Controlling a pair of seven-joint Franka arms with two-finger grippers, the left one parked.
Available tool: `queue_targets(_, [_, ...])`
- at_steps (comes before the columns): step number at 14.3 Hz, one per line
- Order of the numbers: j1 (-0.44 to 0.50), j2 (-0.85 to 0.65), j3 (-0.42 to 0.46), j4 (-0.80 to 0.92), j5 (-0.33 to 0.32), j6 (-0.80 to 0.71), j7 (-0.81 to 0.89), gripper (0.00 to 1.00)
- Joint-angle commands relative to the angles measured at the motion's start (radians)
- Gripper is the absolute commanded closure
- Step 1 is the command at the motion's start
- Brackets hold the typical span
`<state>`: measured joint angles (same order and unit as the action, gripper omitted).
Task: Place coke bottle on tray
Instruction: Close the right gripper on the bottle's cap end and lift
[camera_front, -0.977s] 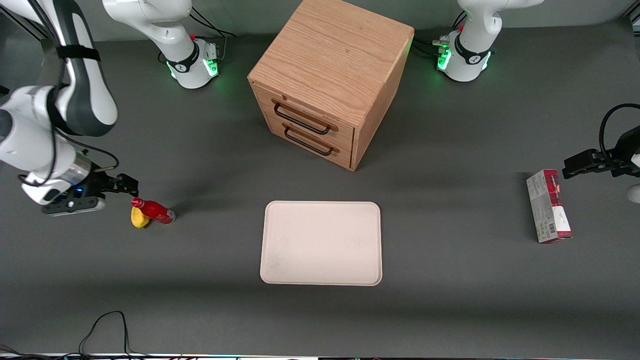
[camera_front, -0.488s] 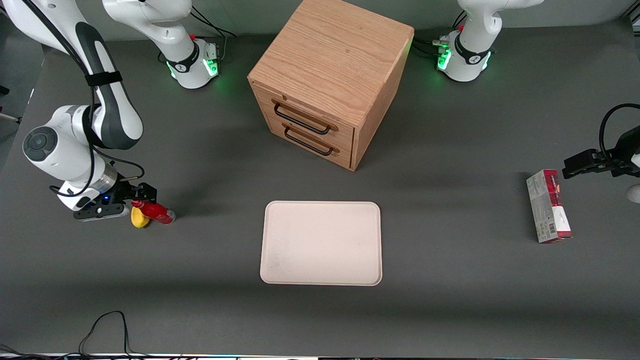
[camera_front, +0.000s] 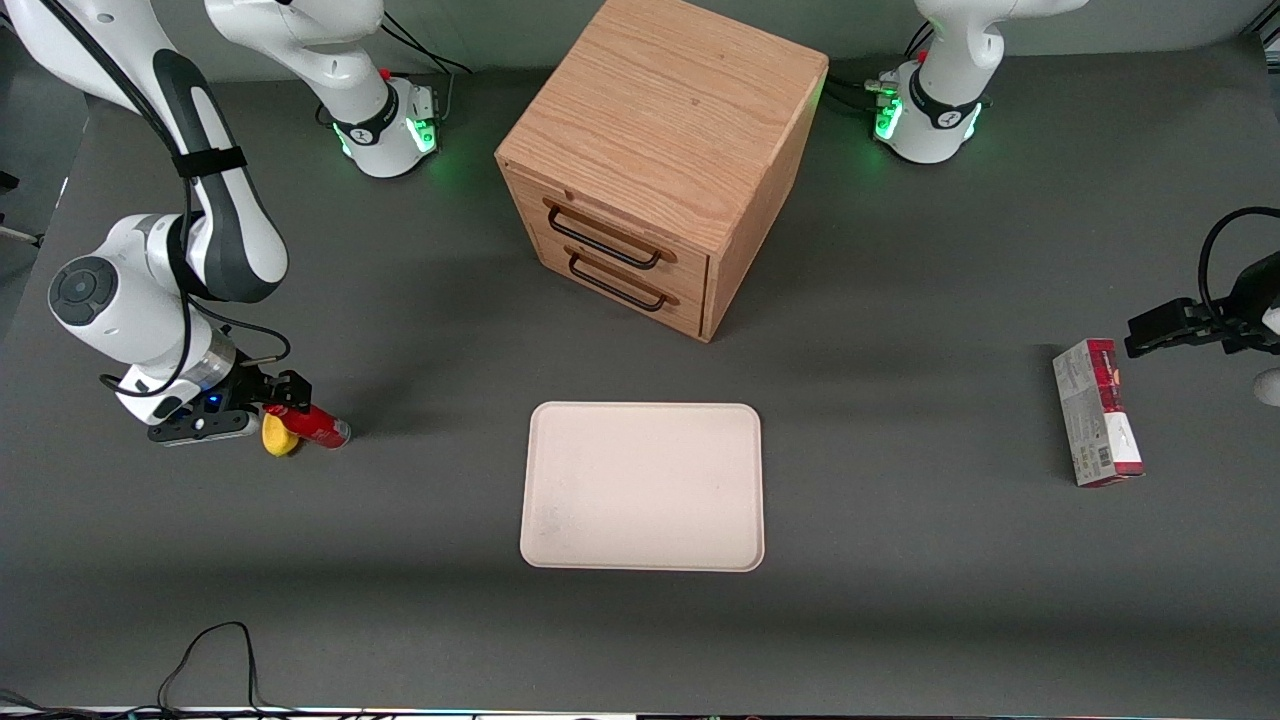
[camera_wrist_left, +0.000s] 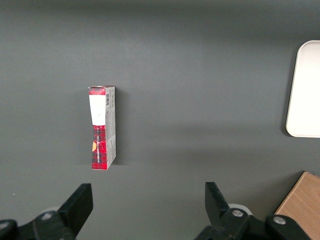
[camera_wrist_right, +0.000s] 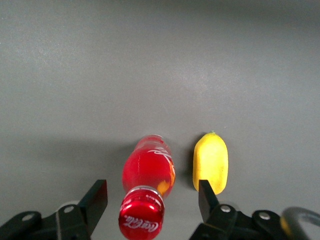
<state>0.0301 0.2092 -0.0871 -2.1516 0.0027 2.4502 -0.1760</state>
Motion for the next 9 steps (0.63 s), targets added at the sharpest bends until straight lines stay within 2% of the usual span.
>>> queue_targets(1, [0.008,0.012,-0.005,0.019,0.023,-0.002,-0.013,0.65])
queue_targets(2, [0.008,0.010,-0.005,0.019,0.023,-0.002,-0.014,0.73])
queue_targets(3, [0.008,0.010,-0.003,0.019,0.023,-0.002,-0.014,0.78])
queue_targets(7, [0.008,0.009,-0.003,0.041,0.025,-0.011,-0.011,0.79])
queue_targets(9, [0.008,-0.007,-0.003,0.134,0.023,-0.150,-0.014,0.80])
